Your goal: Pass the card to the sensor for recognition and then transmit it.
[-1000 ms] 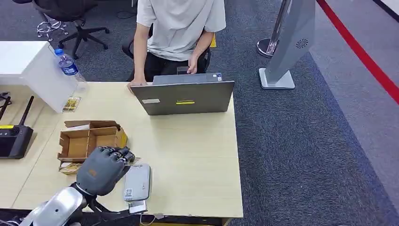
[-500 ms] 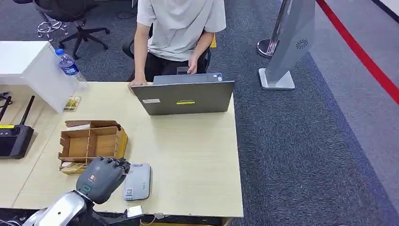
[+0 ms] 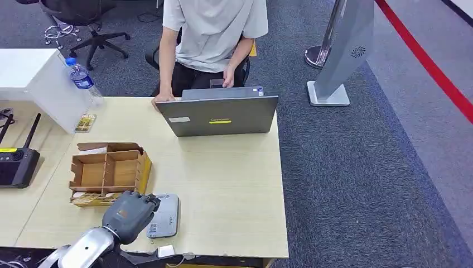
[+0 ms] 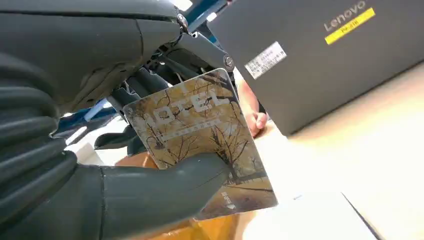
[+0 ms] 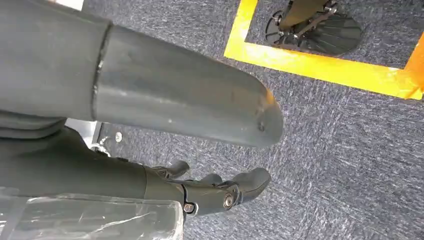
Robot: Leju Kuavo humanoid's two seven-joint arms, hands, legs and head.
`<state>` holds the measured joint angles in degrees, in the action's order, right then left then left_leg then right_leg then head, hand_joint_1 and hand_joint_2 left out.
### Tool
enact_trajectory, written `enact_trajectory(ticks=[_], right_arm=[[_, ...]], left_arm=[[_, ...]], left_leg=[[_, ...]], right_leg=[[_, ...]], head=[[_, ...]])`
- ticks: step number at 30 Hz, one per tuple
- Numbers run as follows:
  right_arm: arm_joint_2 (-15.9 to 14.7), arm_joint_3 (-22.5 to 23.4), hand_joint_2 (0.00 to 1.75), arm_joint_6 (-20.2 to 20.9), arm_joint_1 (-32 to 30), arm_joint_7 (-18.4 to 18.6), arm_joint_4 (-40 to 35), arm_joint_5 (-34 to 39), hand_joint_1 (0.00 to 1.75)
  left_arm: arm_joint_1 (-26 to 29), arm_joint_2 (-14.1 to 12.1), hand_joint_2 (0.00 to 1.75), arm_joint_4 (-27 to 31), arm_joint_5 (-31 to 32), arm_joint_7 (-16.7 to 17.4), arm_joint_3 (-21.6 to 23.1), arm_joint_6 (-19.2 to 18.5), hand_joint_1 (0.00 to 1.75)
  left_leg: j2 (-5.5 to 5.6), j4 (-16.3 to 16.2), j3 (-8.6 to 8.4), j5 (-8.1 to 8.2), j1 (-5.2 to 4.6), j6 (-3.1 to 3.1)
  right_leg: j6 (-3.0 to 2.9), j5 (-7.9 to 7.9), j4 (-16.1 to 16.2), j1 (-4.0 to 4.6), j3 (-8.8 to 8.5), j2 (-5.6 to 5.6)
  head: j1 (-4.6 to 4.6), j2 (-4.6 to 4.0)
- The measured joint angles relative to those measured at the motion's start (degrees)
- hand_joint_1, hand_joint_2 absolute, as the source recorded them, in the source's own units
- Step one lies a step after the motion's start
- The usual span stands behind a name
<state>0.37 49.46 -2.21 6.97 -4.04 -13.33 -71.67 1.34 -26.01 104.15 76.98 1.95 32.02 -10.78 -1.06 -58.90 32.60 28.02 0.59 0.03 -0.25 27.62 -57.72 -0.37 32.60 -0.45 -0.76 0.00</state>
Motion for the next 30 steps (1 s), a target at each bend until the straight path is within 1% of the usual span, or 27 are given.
enact_trajectory(ticks=[12,14,19,23,24,25,26,28,29,30], right_arm=[[0.00,0.00,0.00,0.20,0.14,0.00,0.00,-0.57,0.00],[0.00,-0.02,0.00,0.31,0.24,0.00,0.00,-0.76,0.00],[0.00,-0.15,0.00,0.61,0.73,0.30,0.02,-1.59,0.00],[0.00,-0.39,0.00,0.68,1.02,0.44,0.02,-1.88,0.00],[0.00,-0.39,0.00,0.81,0.96,1.26,0.02,-1.92,0.00],[0.00,-0.39,0.00,1.09,0.65,2.67,0.02,-2.10,0.00],[0.00,-0.39,0.00,1.09,0.09,3.34,0.04,-2.25,0.00],[0.00,-0.39,0.00,0.98,-1.28,2.73,0.04,-2.82,0.00],[0.00,-0.39,0.00,0.92,-1.95,2.45,0.09,-3.17,0.00],[0.02,-0.39,0.00,0.92,-2.38,2.27,0.11,-3.56,0.00]], left_arm=[[-0.74,1.25,1.75,-2.84,-0.42,-0.04,1.16,-0.15,1.75],[-0.95,1.35,1.75,-3.15,-0.92,-0.24,1.57,-0.70,1.75],[-1.53,1.42,1.75,-4.74,-2.29,-0.37,2.71,-3.74,1.75],[-2.77,1.03,1.75,-5.29,-3.81,-0.92,2.93,-3.78,1.75],[-3.56,1.17,1.75,-5.29,-5.32,-1.25,2.95,-3.17,1.75],[-4.65,1.95,1.75,-5.29,-7.07,-1.38,2.95,-2.03,1.75],[-5.93,3.00,1.75,-5.29,-8.44,-1.38,2.95,0.03,1.75],[-8.35,6.06,1.75,-5.27,-7.42,-0.62,2.93,5.47,1.75],[-9.87,8.27,1.75,-4.81,-5.98,0.19,2.76,8.81,1.75],[-11.50,10.02,1.75,-3.90,-4.58,0.87,2.36,11.37,1.75]], left_leg=[[0.00,0.00,0.00,0.00,0.00,0.00],[0.00,0.00,0.01,0.00,0.00,0.00],[0.03,0.00,0.01,0.00,0.00,0.00],[0.05,-0.02,-0.05,-0.03,0.00,-0.02],[0.06,-0.03,-0.02,-0.05,0.00,0.00],[0.11,-0.06,-0.01,-0.07,0.00,0.04],[0.30,-0.06,0.03,-0.10,-0.02,0.08],[0.57,-0.07,0.11,-0.13,-0.01,0.08],[0.61,-0.13,0.21,-0.16,-0.01,0.10],[0.59,-0.18,0.26,-0.16,-0.01,0.11]], right_leg=[[0.00,0.00,0.00,0.00,0.00,0.00],[0.00,0.00,0.00,0.00,0.00,0.00],[0.00,0.00,0.00,0.00,-0.01,-0.04],[0.00,0.00,0.01,0.00,0.01,-0.07],[0.00,-0.01,0.01,0.00,0.01,-0.08],[0.02,-0.02,0.02,0.00,0.02,-0.13],[0.02,-0.01,0.02,-0.01,-0.02,-0.33],[0.03,-0.01,0.02,0.00,-0.06,-0.57],[0.06,-0.04,0.02,0.00,-0.02,-0.59],[0.09,-0.06,0.01,0.00,0.01,-0.58]], head=[[-0.02,0.00],[-0.02,0.00],[-0.02,0.00],[-0.02,0.00],[0.00,0.00],[-0.07,0.00],[-0.07,0.00],[-0.07,0.00],[-0.04,0.00],[-0.04,0.00]])
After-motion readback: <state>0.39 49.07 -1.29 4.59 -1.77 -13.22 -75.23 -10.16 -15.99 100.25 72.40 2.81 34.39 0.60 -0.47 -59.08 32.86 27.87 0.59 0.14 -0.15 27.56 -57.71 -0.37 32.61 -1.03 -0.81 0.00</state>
